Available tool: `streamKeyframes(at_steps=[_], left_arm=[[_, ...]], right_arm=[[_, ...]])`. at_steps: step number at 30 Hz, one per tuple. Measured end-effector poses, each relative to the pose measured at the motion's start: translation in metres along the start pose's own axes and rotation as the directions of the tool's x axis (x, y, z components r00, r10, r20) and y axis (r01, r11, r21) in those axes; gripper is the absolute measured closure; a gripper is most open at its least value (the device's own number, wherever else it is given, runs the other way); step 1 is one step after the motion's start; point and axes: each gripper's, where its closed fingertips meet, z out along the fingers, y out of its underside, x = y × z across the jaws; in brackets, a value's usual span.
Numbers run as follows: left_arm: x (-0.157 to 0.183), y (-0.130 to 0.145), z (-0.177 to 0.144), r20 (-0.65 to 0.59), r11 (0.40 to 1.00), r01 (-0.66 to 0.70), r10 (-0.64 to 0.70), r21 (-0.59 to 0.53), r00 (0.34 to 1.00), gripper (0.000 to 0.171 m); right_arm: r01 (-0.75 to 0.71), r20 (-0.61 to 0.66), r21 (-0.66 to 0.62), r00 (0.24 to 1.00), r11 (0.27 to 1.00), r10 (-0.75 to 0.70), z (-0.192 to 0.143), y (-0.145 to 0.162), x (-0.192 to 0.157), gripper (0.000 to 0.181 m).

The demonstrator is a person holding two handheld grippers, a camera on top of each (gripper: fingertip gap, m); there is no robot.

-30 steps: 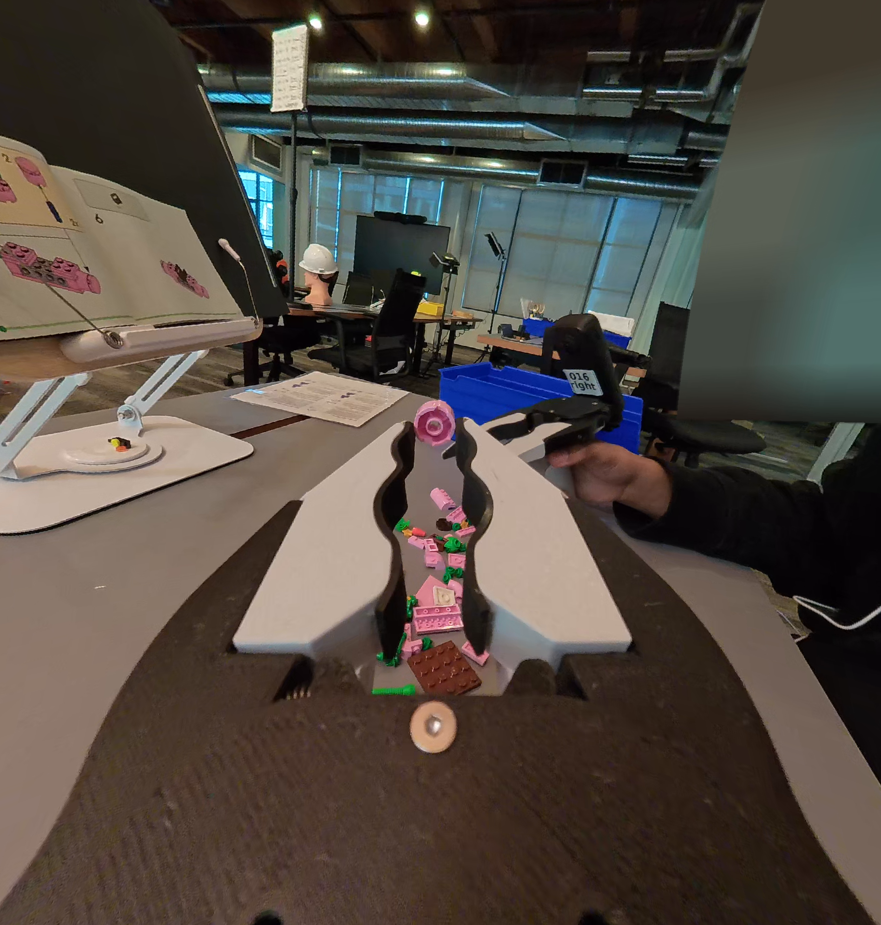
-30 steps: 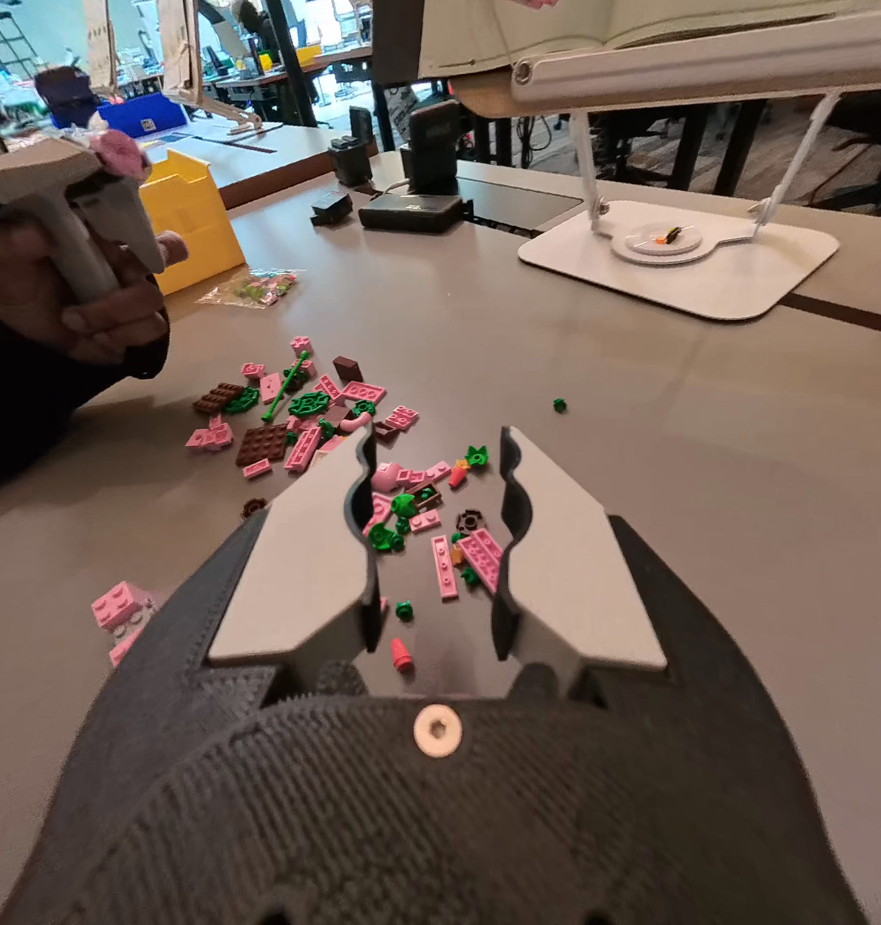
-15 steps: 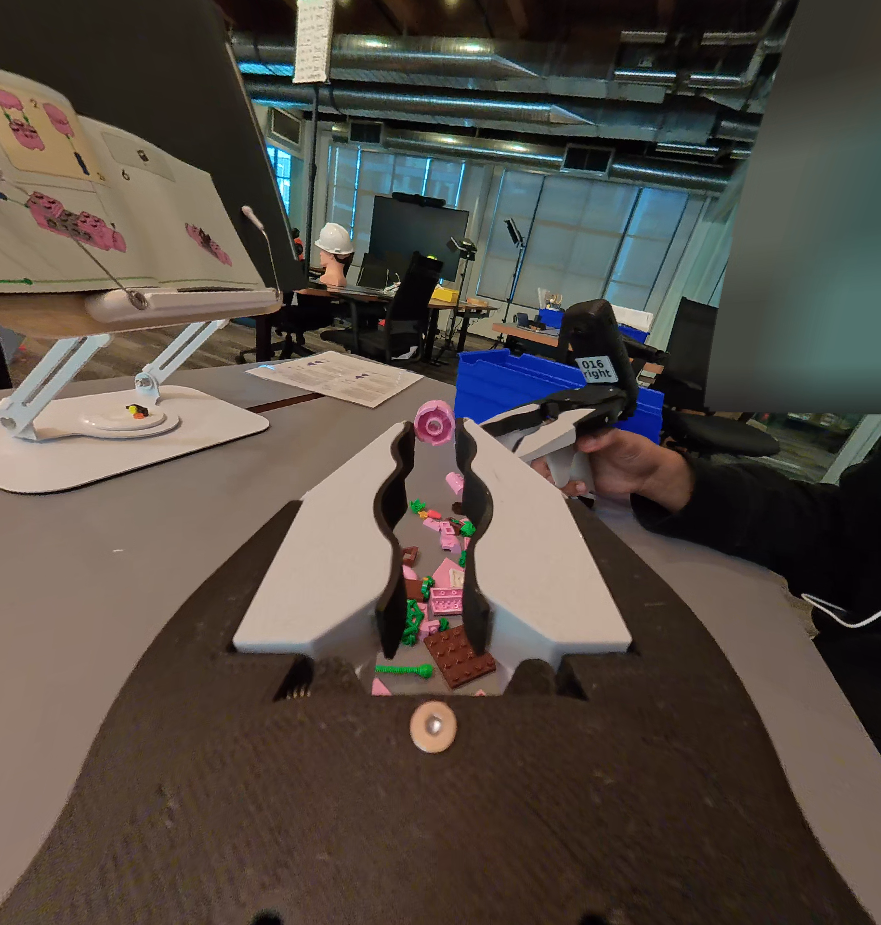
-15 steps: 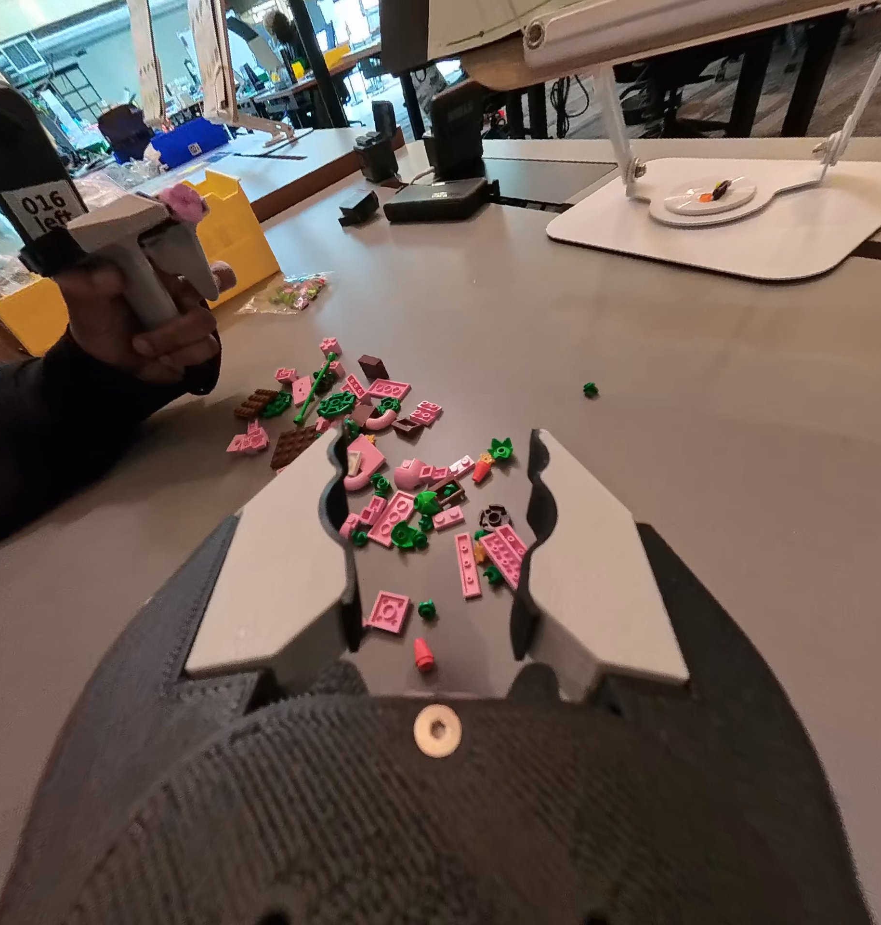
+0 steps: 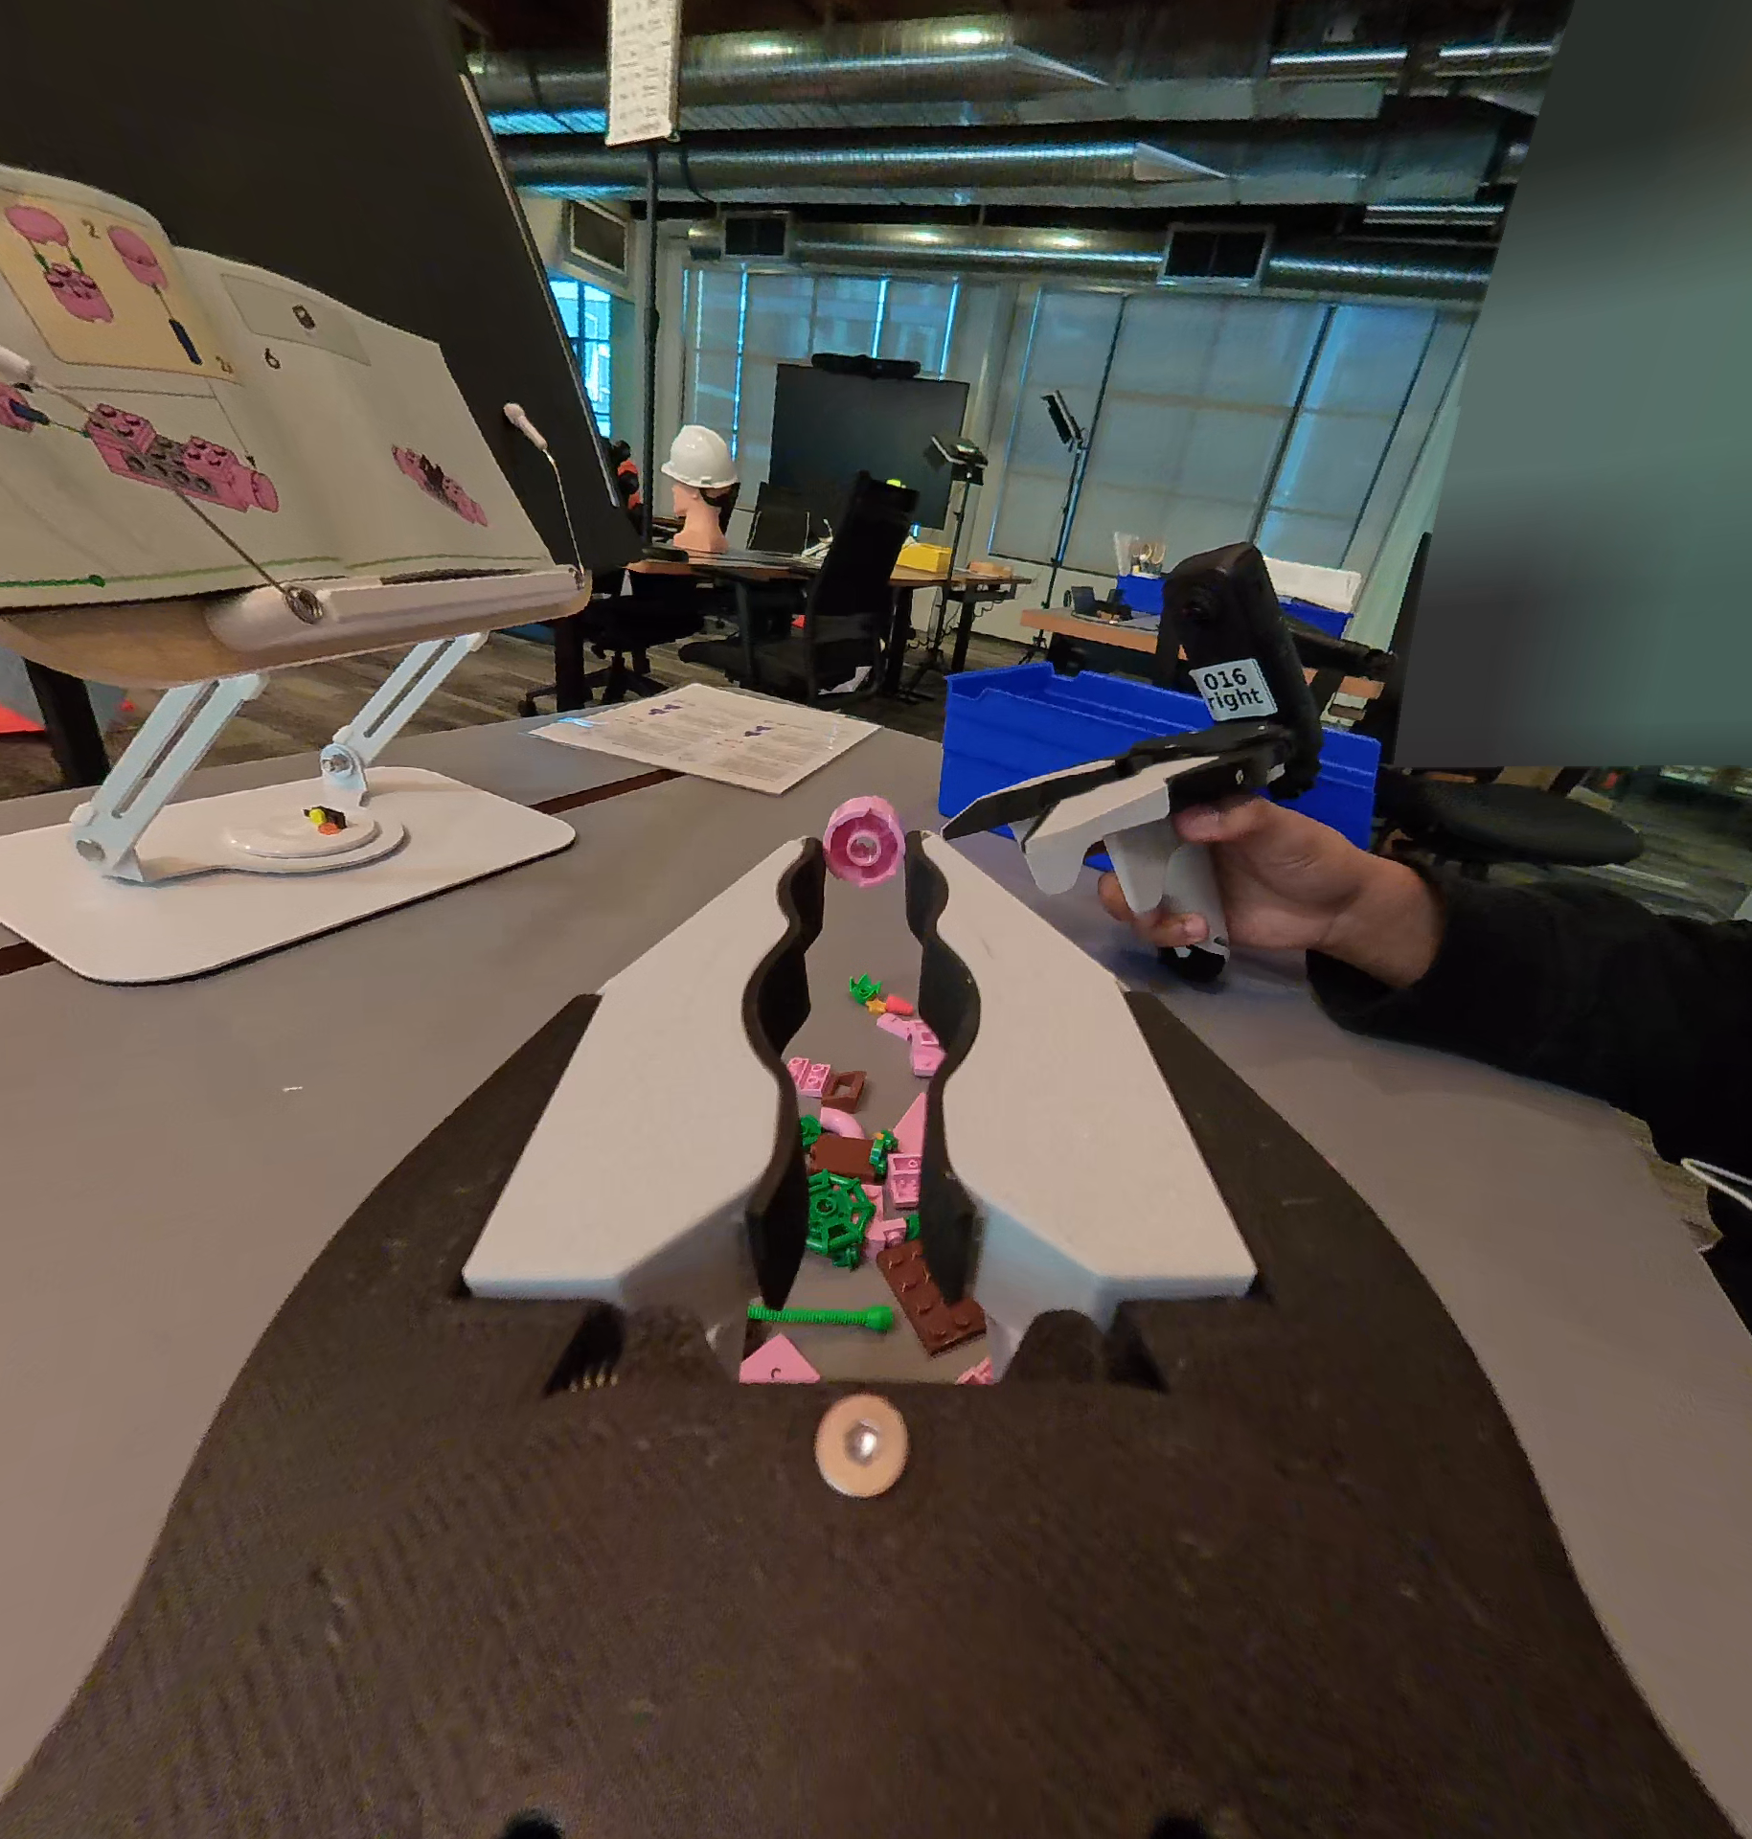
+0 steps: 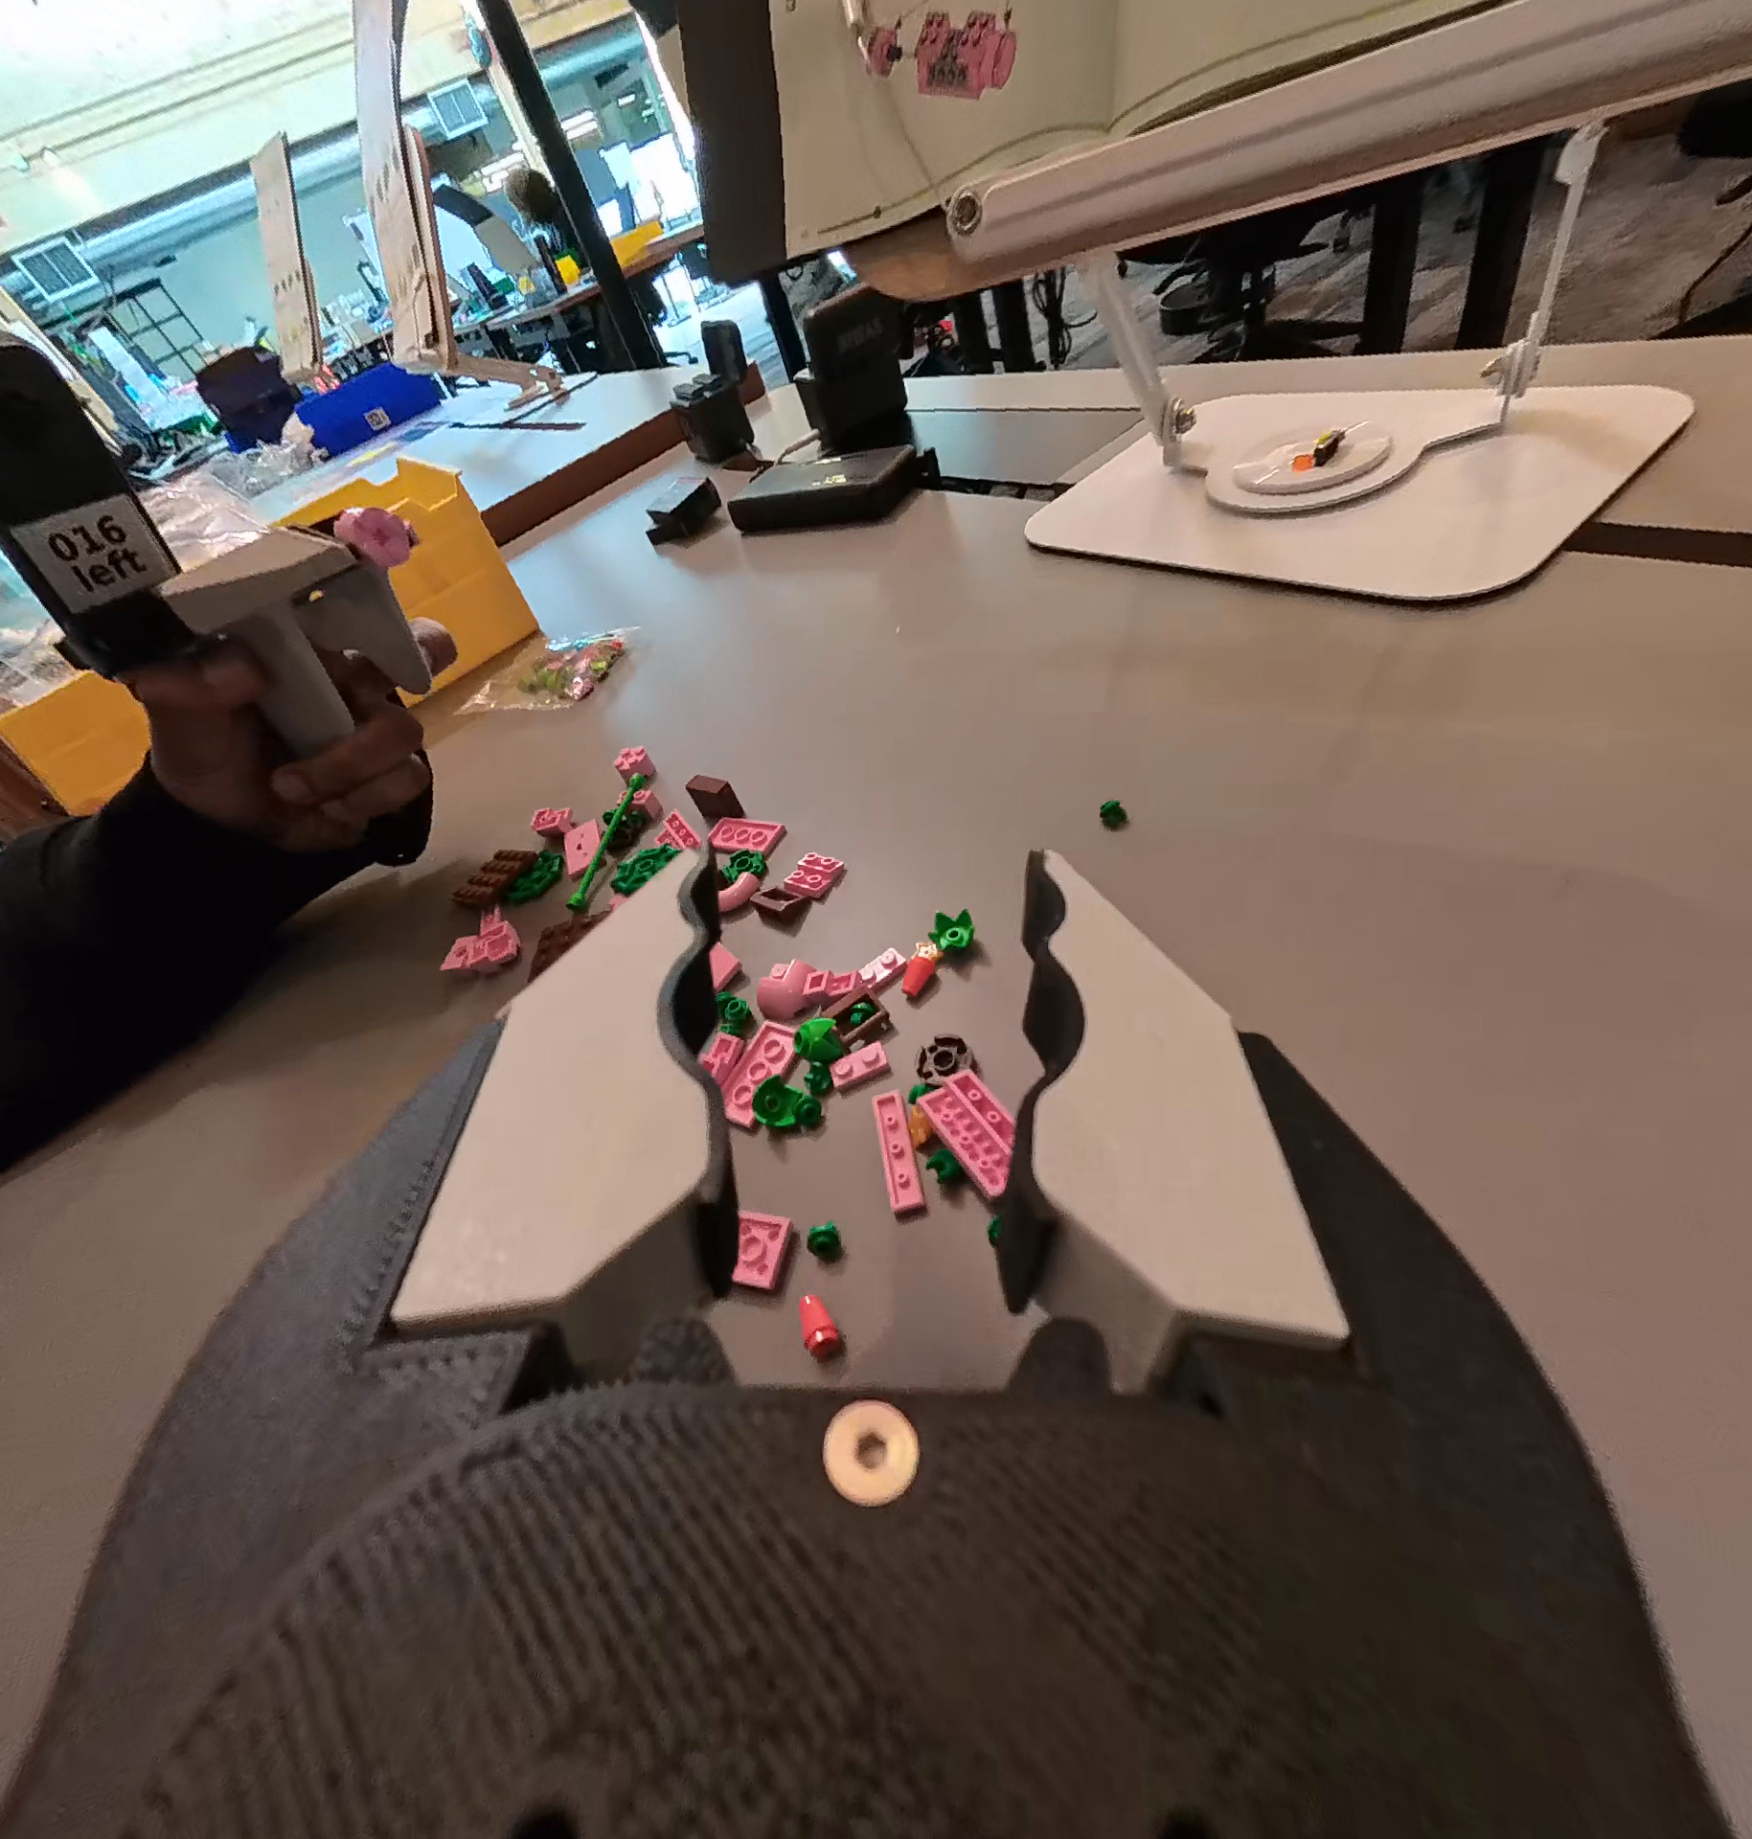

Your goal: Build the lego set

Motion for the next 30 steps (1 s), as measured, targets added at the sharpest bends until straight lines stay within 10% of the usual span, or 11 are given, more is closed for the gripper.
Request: streamKeyframes(at_steps=[30], left_arm=[[0.000, 0.001, 0.001, 0.056, 0.996, -0.089, 0.089, -0.011, 0.994, 0.157]], right_arm=[[0.113, -0.066, -0.076, 0.991, 0.991, -0.118, 0.007, 0.013, 0.000, 0.137]])
